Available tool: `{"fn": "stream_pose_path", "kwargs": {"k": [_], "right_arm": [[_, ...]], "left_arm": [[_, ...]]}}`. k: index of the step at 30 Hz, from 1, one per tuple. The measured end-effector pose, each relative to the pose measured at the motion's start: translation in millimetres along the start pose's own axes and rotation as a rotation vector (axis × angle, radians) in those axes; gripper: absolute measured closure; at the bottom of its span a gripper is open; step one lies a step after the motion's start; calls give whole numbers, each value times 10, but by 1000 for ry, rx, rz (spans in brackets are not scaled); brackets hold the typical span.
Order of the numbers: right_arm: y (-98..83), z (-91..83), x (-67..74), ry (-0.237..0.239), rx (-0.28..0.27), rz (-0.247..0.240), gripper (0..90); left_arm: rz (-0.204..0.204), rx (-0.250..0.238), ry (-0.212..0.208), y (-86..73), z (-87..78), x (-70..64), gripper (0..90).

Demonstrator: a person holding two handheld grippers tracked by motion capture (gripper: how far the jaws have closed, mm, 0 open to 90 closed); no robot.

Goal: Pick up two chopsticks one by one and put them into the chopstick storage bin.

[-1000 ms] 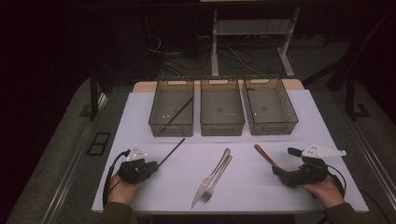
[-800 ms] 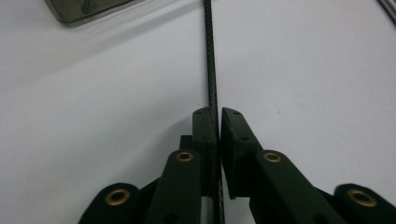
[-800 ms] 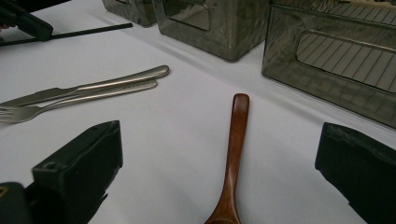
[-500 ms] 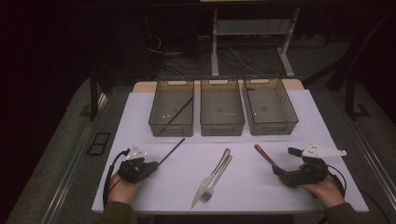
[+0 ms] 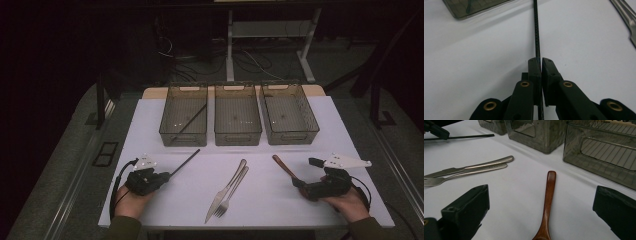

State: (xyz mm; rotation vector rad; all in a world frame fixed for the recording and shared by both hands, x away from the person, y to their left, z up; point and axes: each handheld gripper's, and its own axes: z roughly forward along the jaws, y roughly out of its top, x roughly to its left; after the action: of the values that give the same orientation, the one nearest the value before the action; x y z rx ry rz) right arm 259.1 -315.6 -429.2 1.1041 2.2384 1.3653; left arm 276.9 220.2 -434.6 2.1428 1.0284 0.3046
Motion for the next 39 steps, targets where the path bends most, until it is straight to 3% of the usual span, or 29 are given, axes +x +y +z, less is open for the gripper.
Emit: {"fn": "stream_pose_path", "kwargs": {"k": [8,23,39], "right_arm": [[1,-2,0,0,-1,0,2],[1,2,-4,-3,-4,3,2],[1,5,-4,-7,-3,2,2]], "left_arm": [[-1,-21,-15,23,-47,-14,852],[51,-50,-70,128,-144,-137,852],[59,-115,-114,260,-293,-179,852]]}}
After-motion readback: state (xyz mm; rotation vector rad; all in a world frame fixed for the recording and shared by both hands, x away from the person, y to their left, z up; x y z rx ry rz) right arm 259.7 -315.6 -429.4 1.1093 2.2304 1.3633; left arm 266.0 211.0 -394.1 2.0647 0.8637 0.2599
